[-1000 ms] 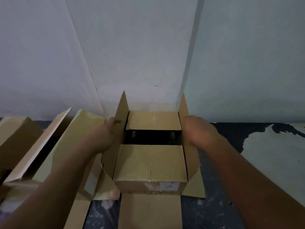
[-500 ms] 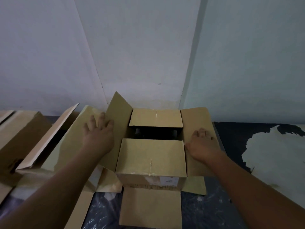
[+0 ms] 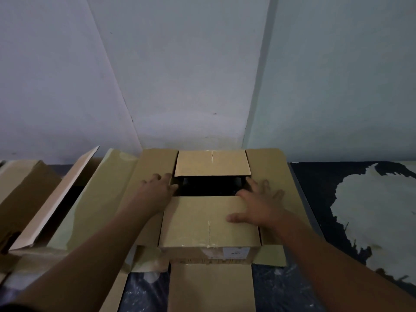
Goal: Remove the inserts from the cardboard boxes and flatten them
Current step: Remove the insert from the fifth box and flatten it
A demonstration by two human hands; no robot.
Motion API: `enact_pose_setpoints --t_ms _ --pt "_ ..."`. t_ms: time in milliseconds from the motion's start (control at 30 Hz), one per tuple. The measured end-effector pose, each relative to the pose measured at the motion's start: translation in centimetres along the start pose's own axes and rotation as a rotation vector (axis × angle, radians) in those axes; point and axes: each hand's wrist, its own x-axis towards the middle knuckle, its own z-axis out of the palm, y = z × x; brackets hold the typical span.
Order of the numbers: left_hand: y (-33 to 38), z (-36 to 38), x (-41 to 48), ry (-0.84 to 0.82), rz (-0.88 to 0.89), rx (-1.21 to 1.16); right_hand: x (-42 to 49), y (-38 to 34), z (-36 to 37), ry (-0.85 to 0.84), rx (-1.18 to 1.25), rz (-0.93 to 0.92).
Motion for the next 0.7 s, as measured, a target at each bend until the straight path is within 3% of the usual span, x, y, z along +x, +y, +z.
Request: enact_pose_setpoints --t_ms 100,300,467,700 --pt "0.6 -0.2 2.9 -0.062 0.036 0.005 0.7 -1.8 -0.1 -0.007 -0.162 -0.113" --pt "1.8 -0.6 7.6 -0.167 0.096 0.106 1.7 -5.2 -0.3 -0.107 -0.067 -0.193" --pt "2.5 -0.9 9.7 -0.176 0.164 0.243 0.8 -5.6 -1.8 -0.004 -0.139 -0.185" --pt "3.0 -3.3 10.5 -0.140 0.184 0.129 -2.4 -5.0 -3.9 0.137 -0.234 -0.156"
